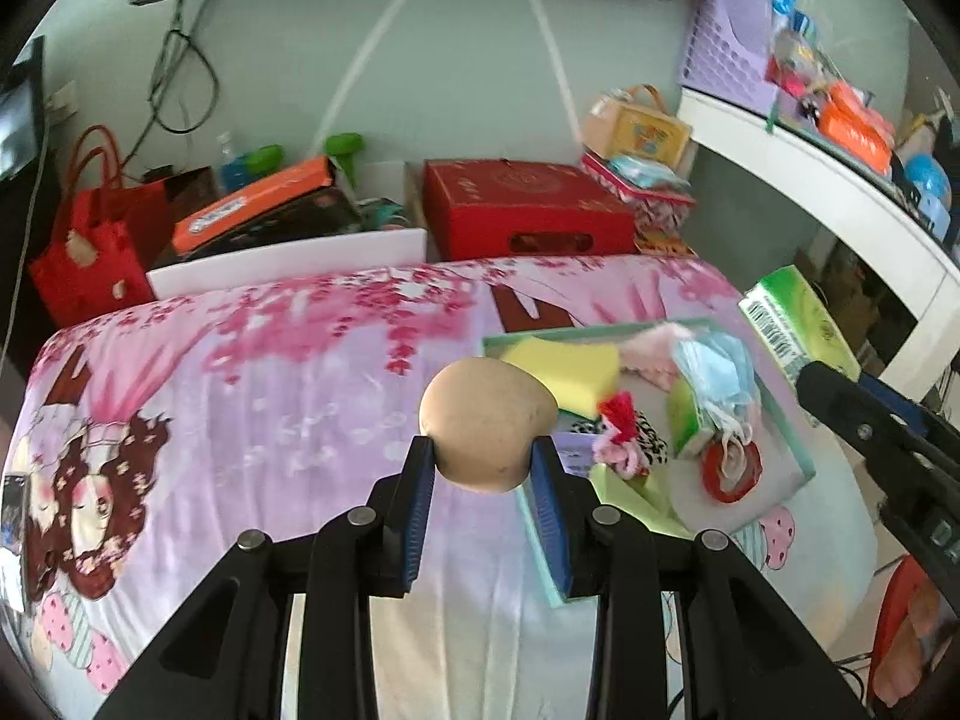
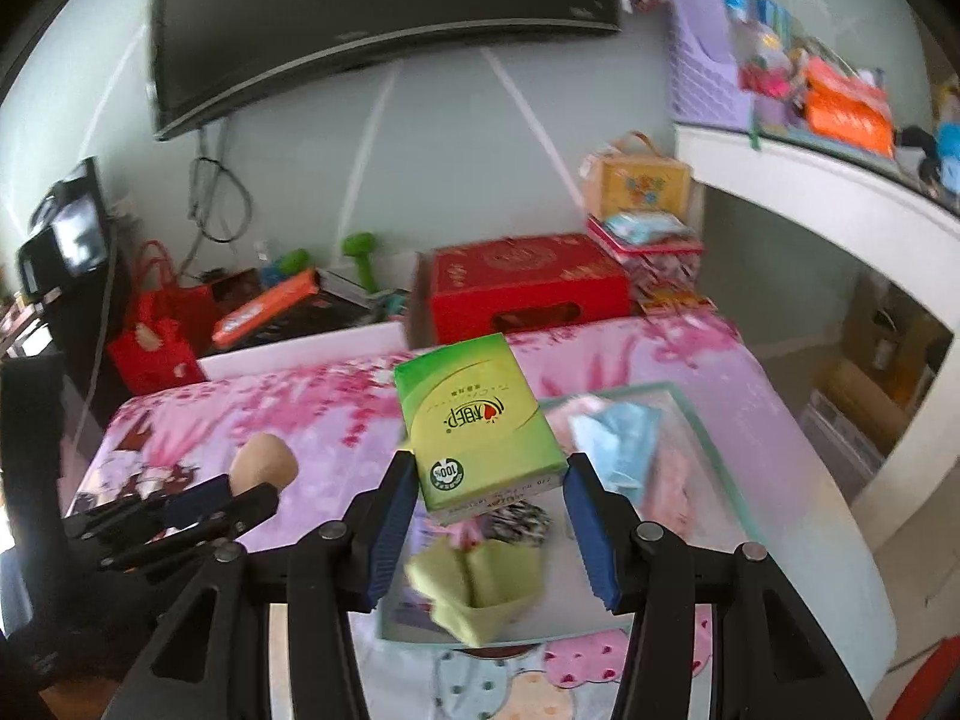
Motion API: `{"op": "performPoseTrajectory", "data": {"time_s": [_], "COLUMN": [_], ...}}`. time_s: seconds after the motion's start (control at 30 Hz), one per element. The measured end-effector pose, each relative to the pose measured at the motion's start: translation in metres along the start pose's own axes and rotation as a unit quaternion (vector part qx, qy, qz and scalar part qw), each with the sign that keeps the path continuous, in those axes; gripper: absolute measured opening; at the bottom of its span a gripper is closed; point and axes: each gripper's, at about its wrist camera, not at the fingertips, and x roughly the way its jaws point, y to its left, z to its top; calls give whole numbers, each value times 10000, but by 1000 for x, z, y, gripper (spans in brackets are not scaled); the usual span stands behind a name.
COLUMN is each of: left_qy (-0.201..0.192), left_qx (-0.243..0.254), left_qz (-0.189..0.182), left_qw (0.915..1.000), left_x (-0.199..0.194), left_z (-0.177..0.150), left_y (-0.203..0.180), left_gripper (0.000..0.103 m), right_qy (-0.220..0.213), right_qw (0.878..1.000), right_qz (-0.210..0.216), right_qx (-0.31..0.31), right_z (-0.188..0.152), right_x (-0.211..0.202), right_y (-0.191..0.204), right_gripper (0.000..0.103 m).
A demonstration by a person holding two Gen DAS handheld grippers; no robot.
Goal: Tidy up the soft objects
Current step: 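Carry the makeup puff and tissue pack over the white tray with both tools, then lower both tools into the tray and open them to release the items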
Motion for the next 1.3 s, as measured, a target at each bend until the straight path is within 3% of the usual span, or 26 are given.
{"op": "performPoseTrajectory", "data": {"time_s": [0.17,0.43,1.0,1.3], "left_qy": [167,274,229,476], "left_qx": [128,288,581,585], "left_qz": [-82,-371,-775,-869], "left_qw": [9997,9985,9950,9934], "left_x": [28,51,66,83], "left_z": [4,-3,-8,-13], "left_y": [-18,-39,-67,-71], "left_gripper": [34,34,36,39], "right_qy": [208,370,1065,1336], "right_qw": [9989,9975,9928,9884], "right_qz": [-115,-369,-337,-373], "right_qx": [413,484,427,619], "right_z": [-7,-17,-41,-48], "right_x": [26,44,84,93], "right_y": [-28,-50,-54,-64], "right_gripper": [53,53,53,53]}}
